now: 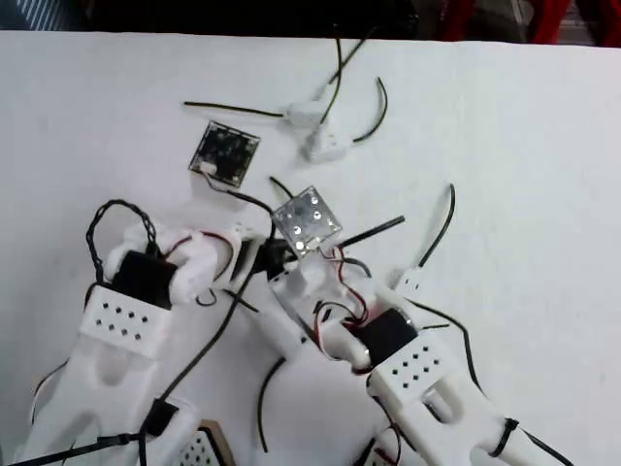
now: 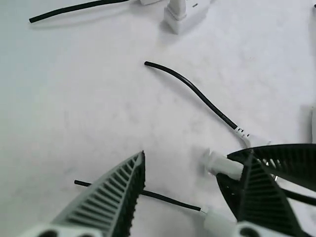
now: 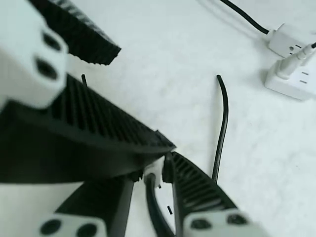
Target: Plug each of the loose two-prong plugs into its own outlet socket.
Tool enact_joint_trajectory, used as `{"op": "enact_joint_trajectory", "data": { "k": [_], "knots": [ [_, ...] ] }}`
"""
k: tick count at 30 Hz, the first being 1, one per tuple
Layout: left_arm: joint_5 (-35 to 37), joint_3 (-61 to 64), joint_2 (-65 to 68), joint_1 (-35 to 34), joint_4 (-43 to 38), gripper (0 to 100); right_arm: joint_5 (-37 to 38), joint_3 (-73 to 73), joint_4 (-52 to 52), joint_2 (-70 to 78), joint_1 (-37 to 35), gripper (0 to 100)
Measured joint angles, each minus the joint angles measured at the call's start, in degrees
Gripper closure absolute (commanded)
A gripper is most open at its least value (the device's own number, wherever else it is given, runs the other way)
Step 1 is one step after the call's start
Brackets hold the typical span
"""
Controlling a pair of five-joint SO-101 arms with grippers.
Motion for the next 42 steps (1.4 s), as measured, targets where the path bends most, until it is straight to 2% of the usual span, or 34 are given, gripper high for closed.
{"op": "enact_joint_trajectory", "data": {
  "k": [5,9,12,19,26,33,39,42],
  "knots": [
    [0.09,-0.44,0.0,0.35,0.79,69,-0.09,0.0,0.09,0.0,3.25,98.1],
    [-0.62,-0.44,0.0,-3.25,2.55,69,-0.09,0.0,0.09,0.0,7.56,98.1],
    [-5.36,-0.44,0.0,-6.07,5.54,68,-2.37,0.0,0.09,0.0,11.96,98.1],
    [-12.13,-0.44,0.0,-6.59,13.01,63,-9.41,0.0,-3.6,0.0,23.38,98.1],
    [-22.07,1.23,0.62,-4.4,11.43,63,-12.57,0.0,-5.36,0.0,28.57,98.1],
    [-33.41,-0.09,14.15,2.9,4.66,63,-12.92,0.0,-7.56,0.0,33.93,98.1],
    [-45.19,-8.26,29.63,7.12,2.29,63,-14.51,0.0,-8.79,0.0,38.42,98.1],
    [-47.56,-14.15,35.87,7.56,2.2,63,-15.03,0.0,-8.79,0.0,39.38,98.1]
  ]
}}
